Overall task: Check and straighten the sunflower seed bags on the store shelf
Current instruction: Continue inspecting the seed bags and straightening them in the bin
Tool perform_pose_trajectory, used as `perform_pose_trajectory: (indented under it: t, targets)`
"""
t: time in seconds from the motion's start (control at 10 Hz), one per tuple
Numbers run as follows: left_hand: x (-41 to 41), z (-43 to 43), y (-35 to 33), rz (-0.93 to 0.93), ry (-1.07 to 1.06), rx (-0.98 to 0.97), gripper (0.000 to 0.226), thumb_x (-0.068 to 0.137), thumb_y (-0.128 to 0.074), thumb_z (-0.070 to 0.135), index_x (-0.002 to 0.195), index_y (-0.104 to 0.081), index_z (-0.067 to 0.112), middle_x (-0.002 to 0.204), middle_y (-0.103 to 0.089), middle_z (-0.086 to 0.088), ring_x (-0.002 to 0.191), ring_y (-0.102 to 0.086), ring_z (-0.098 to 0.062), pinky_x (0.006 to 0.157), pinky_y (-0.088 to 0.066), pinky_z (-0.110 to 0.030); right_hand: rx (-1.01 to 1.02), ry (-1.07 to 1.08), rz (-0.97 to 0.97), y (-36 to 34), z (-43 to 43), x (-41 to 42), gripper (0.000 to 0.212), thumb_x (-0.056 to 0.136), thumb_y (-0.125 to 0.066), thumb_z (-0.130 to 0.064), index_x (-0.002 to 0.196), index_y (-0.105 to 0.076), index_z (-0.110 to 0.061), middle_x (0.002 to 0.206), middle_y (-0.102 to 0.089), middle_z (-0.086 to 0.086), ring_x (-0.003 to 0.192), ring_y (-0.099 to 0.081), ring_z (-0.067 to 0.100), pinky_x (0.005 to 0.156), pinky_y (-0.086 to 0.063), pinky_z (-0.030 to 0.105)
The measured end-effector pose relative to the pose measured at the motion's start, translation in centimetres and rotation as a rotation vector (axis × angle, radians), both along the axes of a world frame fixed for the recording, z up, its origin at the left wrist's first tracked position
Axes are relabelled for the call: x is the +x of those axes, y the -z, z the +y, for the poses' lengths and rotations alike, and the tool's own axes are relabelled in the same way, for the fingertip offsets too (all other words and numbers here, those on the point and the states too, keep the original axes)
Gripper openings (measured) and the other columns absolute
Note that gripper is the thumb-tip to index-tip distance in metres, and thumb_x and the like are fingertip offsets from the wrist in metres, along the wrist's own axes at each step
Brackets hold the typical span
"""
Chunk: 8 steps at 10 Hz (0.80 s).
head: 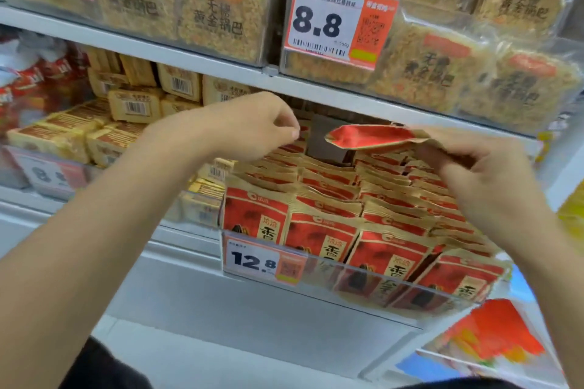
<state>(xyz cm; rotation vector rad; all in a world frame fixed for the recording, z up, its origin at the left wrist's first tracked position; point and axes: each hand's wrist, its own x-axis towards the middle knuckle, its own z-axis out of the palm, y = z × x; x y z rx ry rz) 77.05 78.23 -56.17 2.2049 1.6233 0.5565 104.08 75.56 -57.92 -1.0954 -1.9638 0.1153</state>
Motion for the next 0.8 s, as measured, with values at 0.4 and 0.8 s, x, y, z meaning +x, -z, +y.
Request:
perform_pose_trajectory:
  t: [0.4, 0.8]
  targets:
    - [1.9, 8.9, 5.1, 0.192, 0.086, -0.063, 0.055, 0.099, -0.045, 0.051, 0.146, -0.046, 0.023, 0.152, -0.045, -0.001, 0.138, -0.042, -0.022, 0.115, -0.033, -0.036, -0.125, 0.141, -0.427, 1.5, 6.4, -2.6, 0.058, 0.09, -0.047, 0.01, 0.137, -0.055, -0.023, 0.105, -0.058, -0.008, 0.096, -0.052, -0.001, 0.084, -0.031, 0.004]
    - [0.7, 11.0, 5.9, 0.227, 0.099, -0.041, 0.059, 0.089, -0.039, 0.067, 0.12, -0.066, 0.026, 0.123, -0.067, 0.001, 0.117, -0.06, -0.02, 0.102, -0.047, -0.04, -0.375, 0.42, -0.588, 2.6, 14.6, -5.4, 0.041, 0.106, -0.032, -0.035, 0.143, -0.043, -0.024, 0.14, -0.053, 0.008, 0.12, -0.054, 0.03, 0.092, -0.042, 0.033]
